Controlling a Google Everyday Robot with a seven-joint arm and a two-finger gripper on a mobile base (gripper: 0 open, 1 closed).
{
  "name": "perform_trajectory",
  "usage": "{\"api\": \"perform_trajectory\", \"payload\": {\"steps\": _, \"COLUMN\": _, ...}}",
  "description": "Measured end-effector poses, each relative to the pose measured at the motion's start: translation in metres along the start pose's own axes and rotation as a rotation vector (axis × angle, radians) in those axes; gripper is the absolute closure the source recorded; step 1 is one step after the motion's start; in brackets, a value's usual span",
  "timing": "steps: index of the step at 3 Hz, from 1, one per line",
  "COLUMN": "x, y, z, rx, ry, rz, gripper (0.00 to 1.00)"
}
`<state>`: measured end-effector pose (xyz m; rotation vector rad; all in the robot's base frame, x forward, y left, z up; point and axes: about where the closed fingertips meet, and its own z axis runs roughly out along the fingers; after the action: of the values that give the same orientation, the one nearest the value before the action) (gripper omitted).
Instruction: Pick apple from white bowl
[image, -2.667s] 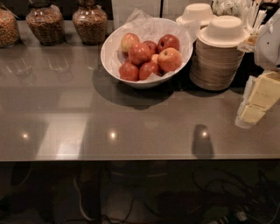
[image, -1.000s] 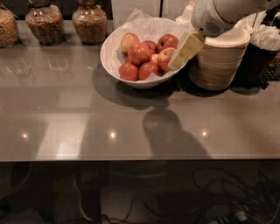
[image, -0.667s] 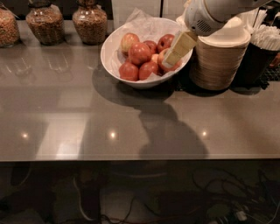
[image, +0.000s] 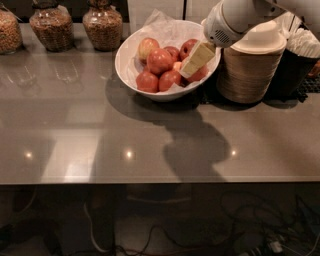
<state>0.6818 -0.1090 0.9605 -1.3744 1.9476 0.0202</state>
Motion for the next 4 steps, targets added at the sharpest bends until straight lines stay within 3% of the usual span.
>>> {"api": "perform_trajectory", "payload": {"steps": 2, "x": 0.023, "y": 0.012, "z": 0.036, "rx": -0.064, "ry": 0.067, "rz": 0.045, "gripper": 0.13}}
{"api": "perform_trajectory", "payload": {"steps": 3, "x": 0.035, "y": 0.021, "z": 0.044, "rx": -0.086, "ry": 0.106, "rz": 0.049, "gripper": 0.22}}
{"api": "perform_trajectory", "payload": {"steps": 4, "x": 0.038, "y": 0.023, "z": 0.045, "rx": -0.093, "ry": 0.119, "rz": 0.047, "gripper": 0.4}}
